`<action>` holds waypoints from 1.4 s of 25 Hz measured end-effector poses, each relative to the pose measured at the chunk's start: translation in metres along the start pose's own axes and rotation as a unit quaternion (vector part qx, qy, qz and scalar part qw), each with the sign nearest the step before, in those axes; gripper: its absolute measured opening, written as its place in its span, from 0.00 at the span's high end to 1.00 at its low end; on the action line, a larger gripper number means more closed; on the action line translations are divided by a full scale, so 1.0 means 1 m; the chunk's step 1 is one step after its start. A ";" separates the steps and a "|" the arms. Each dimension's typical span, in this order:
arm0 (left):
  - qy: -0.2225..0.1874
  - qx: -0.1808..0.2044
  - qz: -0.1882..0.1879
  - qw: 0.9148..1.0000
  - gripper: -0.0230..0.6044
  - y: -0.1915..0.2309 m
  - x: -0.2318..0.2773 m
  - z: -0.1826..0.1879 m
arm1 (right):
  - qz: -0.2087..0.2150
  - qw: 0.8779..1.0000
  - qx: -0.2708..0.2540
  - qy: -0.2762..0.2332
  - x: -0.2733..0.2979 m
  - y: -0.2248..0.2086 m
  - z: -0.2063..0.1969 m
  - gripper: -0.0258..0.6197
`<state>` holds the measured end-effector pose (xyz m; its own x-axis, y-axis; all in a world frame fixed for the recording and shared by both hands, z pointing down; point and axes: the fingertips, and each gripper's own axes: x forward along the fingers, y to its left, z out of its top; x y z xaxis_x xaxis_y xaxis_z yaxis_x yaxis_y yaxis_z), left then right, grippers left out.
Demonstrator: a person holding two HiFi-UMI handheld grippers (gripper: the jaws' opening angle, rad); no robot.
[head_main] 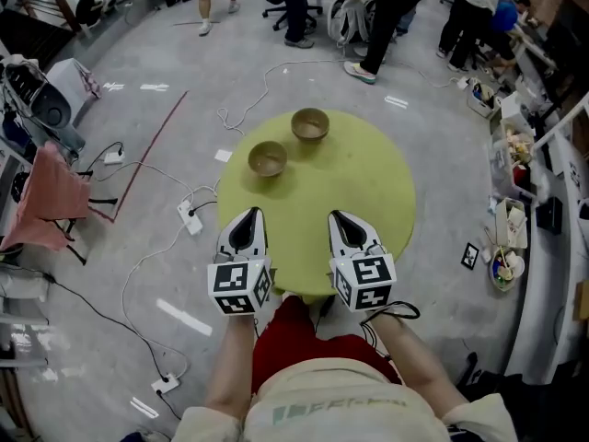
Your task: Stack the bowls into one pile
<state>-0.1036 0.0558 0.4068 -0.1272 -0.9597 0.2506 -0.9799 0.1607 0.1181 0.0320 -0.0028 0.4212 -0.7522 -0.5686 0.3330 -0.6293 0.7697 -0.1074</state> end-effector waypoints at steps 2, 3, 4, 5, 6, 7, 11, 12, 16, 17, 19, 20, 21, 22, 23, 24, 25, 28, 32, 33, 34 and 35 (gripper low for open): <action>0.002 0.000 -0.002 1.000 0.93 0.014 0.012 0.005 | -0.001 1.000 -0.001 0.002 0.020 0.003 0.006 0.90; 0.002 -0.001 -0.002 1.000 0.93 0.021 0.019 0.008 | -0.001 1.000 -0.001 0.002 0.029 0.005 0.010 0.90; 0.002 -0.001 -0.003 1.000 0.93 0.028 0.026 0.011 | -0.003 1.000 0.000 0.002 0.039 0.005 0.015 0.90; 0.003 -0.001 -0.005 1.000 0.93 0.035 0.032 0.013 | -0.004 1.000 0.000 0.002 0.049 0.006 0.019 0.90; 0.003 0.000 -0.006 1.000 0.93 0.042 0.039 0.015 | -0.006 1.000 0.001 0.001 0.059 0.006 0.022 0.90; 0.003 0.002 -0.007 1.000 0.93 0.049 0.045 0.018 | -0.008 1.000 0.001 0.000 0.068 0.006 0.026 0.90; 0.004 0.002 -0.009 1.000 0.93 0.078 0.067 0.026 | -0.014 1.000 0.001 -0.002 0.101 0.008 0.039 0.90; 0.004 0.001 -0.008 1.000 0.93 0.086 0.072 0.028 | -0.016 1.000 0.000 -0.001 0.108 0.008 0.042 0.90; 0.009 -0.007 -0.005 1.000 0.93 0.117 0.098 0.031 | -0.025 1.000 0.000 0.004 0.140 0.010 0.050 0.90; 0.011 -0.009 -0.005 1.000 0.93 0.124 0.103 0.031 | -0.027 1.000 -0.002 0.005 0.146 0.010 0.050 0.90; 0.015 -0.013 -0.005 1.000 0.93 0.135 0.112 0.029 | -0.032 0.999 -0.004 0.008 0.157 0.011 0.051 0.90; 0.017 -0.014 -0.005 1.000 0.93 0.140 0.116 0.028 | -0.033 0.999 -0.005 0.009 0.162 0.012 0.051 0.90; 0.018 -0.014 -0.006 1.000 0.93 0.145 0.121 0.027 | -0.035 0.999 -0.006 0.011 0.167 0.012 0.051 0.90; 0.020 -0.013 -0.007 1.000 0.93 0.149 0.125 0.026 | -0.037 0.999 -0.006 0.012 0.172 0.013 0.052 0.90; 0.021 -0.013 -0.008 1.000 0.93 0.152 0.129 0.026 | -0.040 0.999 -0.007 0.014 0.176 0.013 0.052 0.90; 0.024 -0.013 -0.009 1.000 0.93 0.154 0.133 0.025 | -0.042 0.999 -0.008 0.016 0.179 0.012 0.053 0.90; 0.026 -0.014 -0.011 1.000 0.93 0.156 0.136 0.024 | -0.044 0.999 -0.007 0.018 0.182 0.012 0.052 0.90; 0.036 -0.017 -0.016 0.999 0.93 0.161 0.145 0.018 | -0.046 0.999 -0.006 0.020 0.191 0.012 0.048 0.90; 0.050 -0.019 -0.019 0.998 0.93 0.165 0.156 0.006 | -0.054 0.998 -0.005 0.024 0.199 0.010 0.042 0.90; 0.055 -0.018 -0.019 0.998 0.92 0.164 0.160 0.003 | -0.057 0.998 -0.002 0.027 0.199 0.008 0.041 0.90; 0.060 -0.016 -0.020 0.998 0.92 0.163 0.163 0.000 | -0.059 0.998 -0.001 0.030 0.199 0.006 0.039 0.90; 0.065 -0.014 -0.021 0.998 0.92 0.162 0.166 -0.003 | -0.061 0.998 0.000 0.032 0.199 0.004 0.037 0.90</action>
<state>-0.2832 -0.0766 0.4700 -0.0640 -0.9280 0.3671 -0.9789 0.1299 0.1577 -0.1278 -0.1234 0.4525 -0.6563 -0.6376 0.4035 -0.7148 0.6966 -0.0617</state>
